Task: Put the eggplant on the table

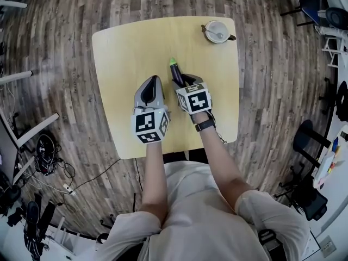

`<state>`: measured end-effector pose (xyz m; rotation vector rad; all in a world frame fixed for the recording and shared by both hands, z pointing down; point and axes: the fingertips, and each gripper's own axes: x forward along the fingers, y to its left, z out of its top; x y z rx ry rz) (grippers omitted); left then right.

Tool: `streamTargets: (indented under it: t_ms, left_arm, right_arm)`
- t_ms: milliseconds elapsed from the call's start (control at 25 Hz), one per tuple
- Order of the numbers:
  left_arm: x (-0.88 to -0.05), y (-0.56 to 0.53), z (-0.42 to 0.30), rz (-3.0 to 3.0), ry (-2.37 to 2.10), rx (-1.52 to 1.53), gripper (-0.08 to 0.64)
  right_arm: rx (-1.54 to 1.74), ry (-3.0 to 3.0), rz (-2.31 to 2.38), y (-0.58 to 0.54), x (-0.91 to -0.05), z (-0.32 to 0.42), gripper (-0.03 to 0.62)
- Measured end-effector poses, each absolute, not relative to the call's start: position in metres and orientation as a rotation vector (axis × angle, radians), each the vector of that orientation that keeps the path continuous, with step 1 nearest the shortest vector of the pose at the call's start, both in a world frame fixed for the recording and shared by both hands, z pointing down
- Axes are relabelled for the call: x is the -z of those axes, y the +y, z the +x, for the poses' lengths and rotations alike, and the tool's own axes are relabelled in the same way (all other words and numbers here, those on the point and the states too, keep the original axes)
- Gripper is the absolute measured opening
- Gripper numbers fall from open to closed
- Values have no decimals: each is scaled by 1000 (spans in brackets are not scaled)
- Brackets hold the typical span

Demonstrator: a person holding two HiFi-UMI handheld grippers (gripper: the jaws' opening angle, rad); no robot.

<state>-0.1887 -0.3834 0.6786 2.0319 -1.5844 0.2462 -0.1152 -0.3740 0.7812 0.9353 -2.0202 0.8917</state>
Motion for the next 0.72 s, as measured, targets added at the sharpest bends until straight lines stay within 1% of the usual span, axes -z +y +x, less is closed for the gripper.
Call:
streamTargets:
  t_ms: [160,200,280,720]
  left_arm:
    - [-665,-379,-190,2039,-1612,-246,8]
    - [-660,-378,-190,2044,-1620,-245,8]
    - [-648,-377,-193,2056,-1643,-240,8]
    - [-569,-352,-188,2129,-1767,-211,8]
  right_arm:
    - [-850,-2049,932,-374,-780,-114,193]
    - [-830,-2063,936,-375,-777,-113,219]
    - [-800,-2090,950,-378,-766,-112,238]
    - [-704,-2221,1057,-363,-669,-86,238]
